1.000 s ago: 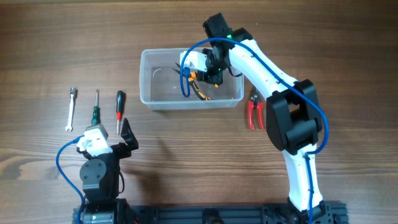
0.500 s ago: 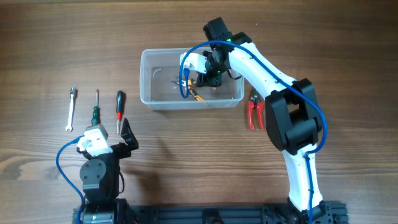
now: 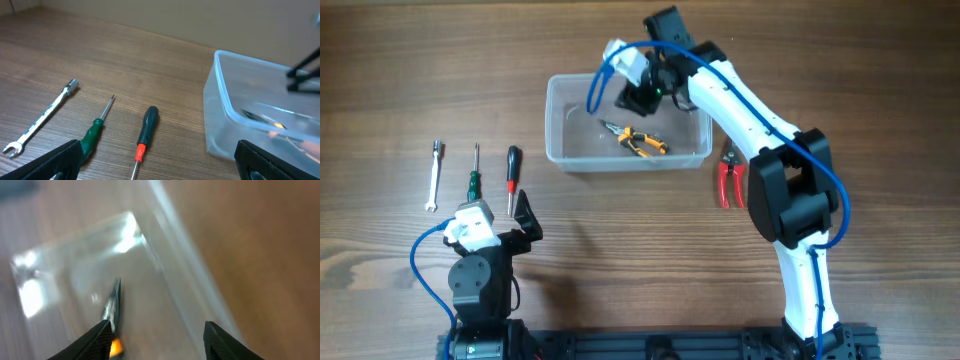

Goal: Pack container
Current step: 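Move the right gripper over the red-handled shears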

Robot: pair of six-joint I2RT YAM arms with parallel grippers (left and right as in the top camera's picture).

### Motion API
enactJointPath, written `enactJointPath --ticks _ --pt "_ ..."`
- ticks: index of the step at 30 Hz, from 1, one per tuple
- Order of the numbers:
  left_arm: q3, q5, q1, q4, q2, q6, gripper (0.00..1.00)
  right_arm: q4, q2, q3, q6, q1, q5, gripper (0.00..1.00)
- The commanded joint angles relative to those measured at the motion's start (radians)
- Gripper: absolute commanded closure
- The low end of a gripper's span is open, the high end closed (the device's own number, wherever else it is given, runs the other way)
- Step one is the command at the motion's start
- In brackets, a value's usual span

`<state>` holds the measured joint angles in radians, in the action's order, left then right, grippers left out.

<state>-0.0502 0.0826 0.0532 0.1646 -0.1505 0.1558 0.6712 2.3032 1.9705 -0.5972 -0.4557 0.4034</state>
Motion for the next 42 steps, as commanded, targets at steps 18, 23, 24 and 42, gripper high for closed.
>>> enactJointPath --ticks 18,23,24,42 --pt "0.001 0.009 -0.004 0.001 0.005 0.008 0.0 0.459 -0.31 0.171 0.617 0.21 -0.359 0.53" --pt "0.001 0.009 -0.004 0.001 0.005 0.008 0.0 0.766 -0.299 0.145 0.671 0.314 -0.36 0.16" --pt "0.001 0.009 -0.004 0.001 0.005 0.008 0.0 0.79 -0.299 0.13 0.687 0.328 -0.359 0.13" --pt "0.001 0.009 -0.004 0.001 0.005 0.008 0.0 0.55 -0.299 -0.5 0.704 0.354 -0.353 0.03"
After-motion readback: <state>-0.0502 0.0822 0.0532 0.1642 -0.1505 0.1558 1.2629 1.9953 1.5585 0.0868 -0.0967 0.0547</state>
